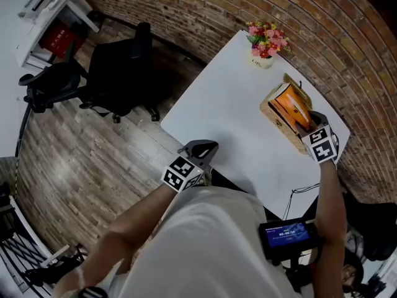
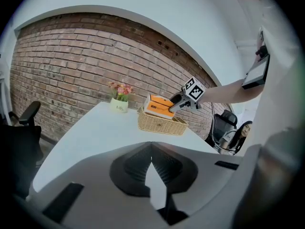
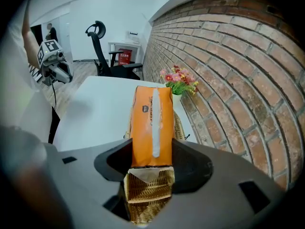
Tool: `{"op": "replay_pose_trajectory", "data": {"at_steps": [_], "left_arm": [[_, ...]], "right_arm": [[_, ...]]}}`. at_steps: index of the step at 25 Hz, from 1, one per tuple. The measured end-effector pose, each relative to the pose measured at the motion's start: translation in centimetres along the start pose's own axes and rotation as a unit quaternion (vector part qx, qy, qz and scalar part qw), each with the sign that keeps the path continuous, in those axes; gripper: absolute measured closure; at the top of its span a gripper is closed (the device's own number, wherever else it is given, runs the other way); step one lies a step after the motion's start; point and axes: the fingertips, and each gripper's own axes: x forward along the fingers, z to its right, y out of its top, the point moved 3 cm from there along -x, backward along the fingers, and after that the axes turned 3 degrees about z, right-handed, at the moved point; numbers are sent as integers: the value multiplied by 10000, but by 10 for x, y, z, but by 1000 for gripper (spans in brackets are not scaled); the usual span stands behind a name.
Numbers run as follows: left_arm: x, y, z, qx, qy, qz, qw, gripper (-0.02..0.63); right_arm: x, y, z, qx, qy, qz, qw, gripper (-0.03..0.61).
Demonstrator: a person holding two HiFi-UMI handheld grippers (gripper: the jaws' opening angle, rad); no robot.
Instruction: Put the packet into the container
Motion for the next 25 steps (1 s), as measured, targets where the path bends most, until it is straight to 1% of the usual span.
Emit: {"op": "replay_pose_trajectory", "data": {"at_steps": [5,9,13,15,19,25], "left_arm": [[4,-1,-3,-70,46,-77,9999,603],[6,-2,-4,-105,57,-126,9998,603],[13,-4,-3,-108,27,-174,9998,603],[16,-3,-2,-89,9,-184,9998,603],[20,-3,-4,-91,22,-212,9997,603],[20,-6,-8,-152,76,-291,9994,603]], "right_arm": [[14,-10,11,11,156,52,9999,345],[8,-14,11,74,289,121,9995,345],[15,-21,10,74,388,89,9992,345],[20,-20,8,81,444,47,9990,345],[36,-24,6,-123,534,-138,9984,345],[53,-29,6,-78,690,-349,9970,345]]}}
